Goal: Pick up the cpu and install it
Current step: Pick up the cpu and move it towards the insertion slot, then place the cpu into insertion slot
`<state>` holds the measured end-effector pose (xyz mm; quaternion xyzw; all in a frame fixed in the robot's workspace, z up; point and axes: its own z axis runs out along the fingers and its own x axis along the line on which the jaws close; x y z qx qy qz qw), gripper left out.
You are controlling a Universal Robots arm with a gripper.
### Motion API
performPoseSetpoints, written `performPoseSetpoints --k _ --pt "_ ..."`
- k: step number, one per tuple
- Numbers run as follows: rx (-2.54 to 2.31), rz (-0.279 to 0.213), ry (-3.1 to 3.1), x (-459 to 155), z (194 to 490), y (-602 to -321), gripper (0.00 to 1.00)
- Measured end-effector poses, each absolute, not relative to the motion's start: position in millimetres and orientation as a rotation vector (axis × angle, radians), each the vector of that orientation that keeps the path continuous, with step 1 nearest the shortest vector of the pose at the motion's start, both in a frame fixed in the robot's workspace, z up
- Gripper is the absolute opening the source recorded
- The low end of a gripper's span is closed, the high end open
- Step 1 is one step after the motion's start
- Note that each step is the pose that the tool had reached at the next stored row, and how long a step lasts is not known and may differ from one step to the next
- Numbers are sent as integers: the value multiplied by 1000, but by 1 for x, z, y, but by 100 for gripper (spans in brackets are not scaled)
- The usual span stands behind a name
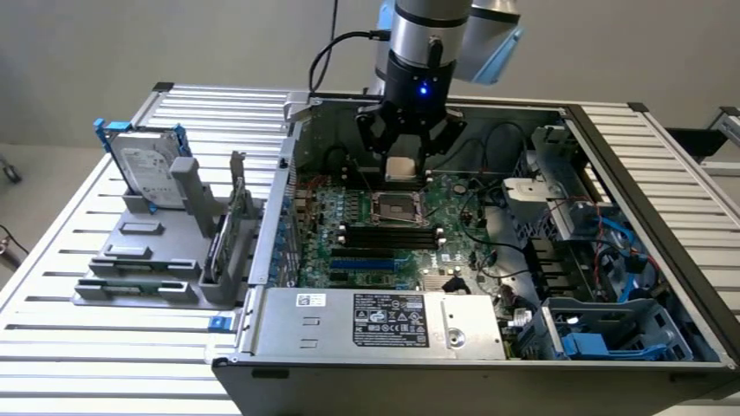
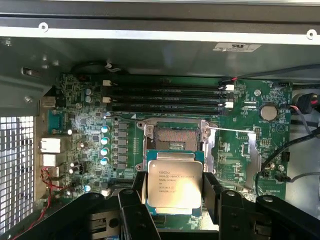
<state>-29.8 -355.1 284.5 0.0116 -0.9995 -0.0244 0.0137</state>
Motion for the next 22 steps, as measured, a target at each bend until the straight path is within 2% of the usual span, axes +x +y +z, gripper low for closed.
performPoseSetpoints --k 10,22 --pt "41 -77 -3113 -22 267 -343 55" --pt "41 -76 -3111 -22 267 -343 55"
